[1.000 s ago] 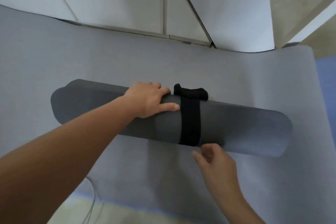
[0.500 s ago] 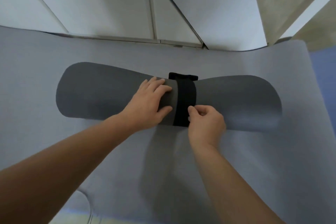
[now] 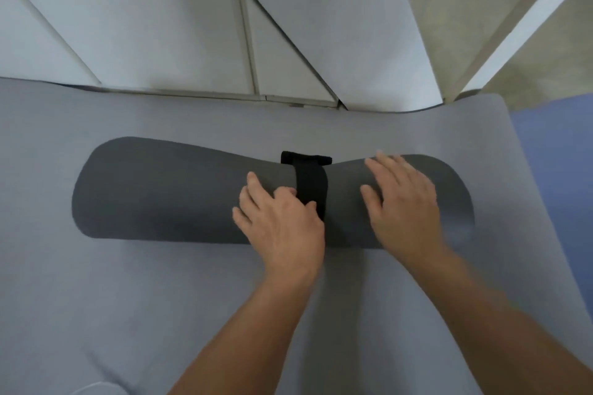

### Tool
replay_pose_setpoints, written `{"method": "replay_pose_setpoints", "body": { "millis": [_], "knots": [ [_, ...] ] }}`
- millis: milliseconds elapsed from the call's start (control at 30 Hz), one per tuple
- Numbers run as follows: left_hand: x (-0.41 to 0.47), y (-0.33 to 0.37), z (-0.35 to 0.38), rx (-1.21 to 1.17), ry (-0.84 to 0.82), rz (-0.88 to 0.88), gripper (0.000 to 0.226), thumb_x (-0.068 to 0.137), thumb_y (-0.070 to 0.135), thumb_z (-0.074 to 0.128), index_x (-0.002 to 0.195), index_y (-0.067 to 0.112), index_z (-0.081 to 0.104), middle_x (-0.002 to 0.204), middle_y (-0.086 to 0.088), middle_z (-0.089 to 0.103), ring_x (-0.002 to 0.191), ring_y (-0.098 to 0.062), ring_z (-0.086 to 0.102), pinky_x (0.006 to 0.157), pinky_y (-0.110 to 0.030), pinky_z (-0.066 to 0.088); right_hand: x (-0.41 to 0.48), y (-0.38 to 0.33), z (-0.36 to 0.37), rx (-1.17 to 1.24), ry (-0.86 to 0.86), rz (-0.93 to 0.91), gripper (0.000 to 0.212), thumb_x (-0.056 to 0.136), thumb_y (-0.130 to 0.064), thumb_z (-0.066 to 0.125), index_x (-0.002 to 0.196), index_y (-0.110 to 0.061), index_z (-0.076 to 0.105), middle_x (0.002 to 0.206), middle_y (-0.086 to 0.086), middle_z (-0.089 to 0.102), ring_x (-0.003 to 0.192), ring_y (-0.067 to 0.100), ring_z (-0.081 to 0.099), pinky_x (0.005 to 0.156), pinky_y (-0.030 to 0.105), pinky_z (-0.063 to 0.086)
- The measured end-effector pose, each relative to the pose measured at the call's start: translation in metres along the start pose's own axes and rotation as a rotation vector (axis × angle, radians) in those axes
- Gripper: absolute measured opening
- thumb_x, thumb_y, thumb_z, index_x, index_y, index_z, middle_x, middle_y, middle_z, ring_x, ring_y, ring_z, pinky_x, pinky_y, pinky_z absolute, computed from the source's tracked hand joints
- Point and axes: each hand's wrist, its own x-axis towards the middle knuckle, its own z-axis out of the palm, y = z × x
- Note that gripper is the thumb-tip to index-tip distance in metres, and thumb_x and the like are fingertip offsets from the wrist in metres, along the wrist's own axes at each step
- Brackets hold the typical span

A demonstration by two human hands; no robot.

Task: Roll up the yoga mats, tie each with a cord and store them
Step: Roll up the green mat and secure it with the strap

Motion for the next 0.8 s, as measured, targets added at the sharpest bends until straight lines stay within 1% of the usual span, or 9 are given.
{"method": "replay_pose_setpoints", "body": {
  "millis": [67,133,233,300,367,467,567,633,800],
  "knots": [
    [-0.004,0.009,0.001,-0.087,0.043,-0.107,0.036,0.094,0.044,0.061,0.125,0.024,0.060,0.141,-0.008,0.037,0.127,-0.028,0.038,0.104,-0.041,0.032,0.001,0.006,0.014,-0.012,-0.162,-0.003,0.058,0.097,-0.046,0.024,0.139,-0.020,0.053,0.149,0.000,0.048,0.142,0.022,0.037,0.116,0.045,0.023],
    [-0.002,0.017,0.003,-0.210,0.003,-0.220,0.032,0.097,0.038,0.058,0.125,0.022,0.059,0.128,-0.006,0.045,0.113,-0.026,0.050,0.095,-0.039,0.040,-0.007,0.009,0.026,-0.019,-0.155,0.021,0.058,0.099,-0.045,0.018,0.142,-0.023,0.050,0.151,-0.003,0.046,0.144,0.019,0.033,0.117,0.042,0.015],
    [-0.002,0.018,0.005,-0.350,-0.008,-0.331,0.026,0.099,0.032,0.057,0.121,0.020,0.061,0.116,-0.003,0.046,0.099,-0.024,0.058,0.087,-0.040,0.049,-0.017,0.006,0.032,-0.021,-0.087,0.049,0.052,0.100,-0.044,0.024,0.139,-0.023,0.052,0.148,-0.003,0.048,0.142,0.020,0.035,0.117,0.045,0.019],
    [-0.004,0.018,0.005,-0.368,-0.020,-0.373,0.023,0.100,0.031,0.056,0.119,0.020,0.062,0.113,-0.003,0.047,0.099,-0.025,0.059,0.084,-0.039,0.048,-0.017,0.001,0.029,-0.044,-0.088,0.080,0.052,0.099,-0.047,0.027,0.137,-0.024,0.054,0.144,-0.001,0.052,0.138,0.023,0.041,0.115,0.049,0.025],
    [-0.007,0.020,0.004,-0.334,-0.042,-0.394,0.023,0.100,0.031,0.055,0.118,0.020,0.064,0.118,-0.006,0.051,0.106,-0.026,0.057,0.088,-0.040,0.048,-0.016,-0.007,0.025,-0.098,-0.100,0.102,0.053,0.098,-0.050,0.029,0.136,-0.026,0.057,0.136,0.004,0.057,0.128,0.028,0.048,0.108,0.053,0.033],
    [-0.014,0.020,-0.001,-0.199,-0.066,-0.335,0.024,0.102,0.032,0.050,0.117,0.019,0.063,0.121,-0.006,0.053,0.108,-0.026,0.057,0.081,-0.037,0.045,-0.016,-0.014,0.020,-0.165,-0.152,0.102,0.054,0.096,-0.052,0.030,0.137,-0.029,0.057,0.129,0.010,0.058,0.120,0.033,0.050,0.101,0.055,0.038],
    [-0.020,0.015,0.000,0.027,-0.050,-0.120,0.022,0.105,0.029,0.041,0.118,0.018,0.055,0.119,-0.002,0.055,0.097,-0.022,0.065,0.068,-0.030,0.037,-0.020,-0.015,0.020,-0.173,-0.150,0.100,0.055,0.096,-0.053,0.029,0.137,-0.029,0.056,0.130,0.012,0.057,0.122,0.035,0.049,0.102,0.057,0.035],
    [-0.018,0.011,0.001,0.054,-0.049,-0.032,0.022,0.105,0.025,0.041,0.120,0.017,0.053,0.119,-0.002,0.058,0.098,-0.022,0.065,0.069,-0.029,0.037,-0.023,-0.014,0.023,-0.174,-0.155,0.099,0.055,0.096,-0.053,0.028,0.138,-0.029,0.055,0.131,0.012,0.056,0.124,0.035,0.047,0.103,0.057,0.034],
    [-0.006,0.001,-0.008,-0.048,-0.076,0.051,0.025,0.096,0.016,0.052,0.121,0.016,0.055,0.114,-0.004,0.064,0.103,-0.025,0.062,0.080,-0.033,0.043,-0.023,-0.010,0.026,-0.179,-0.160,0.102,0.055,0.096,-0.056,0.028,0.138,-0.032,0.054,0.133,0.010,0.054,0.127,0.034,0.046,0.105,0.057,0.031]
  ]
}}
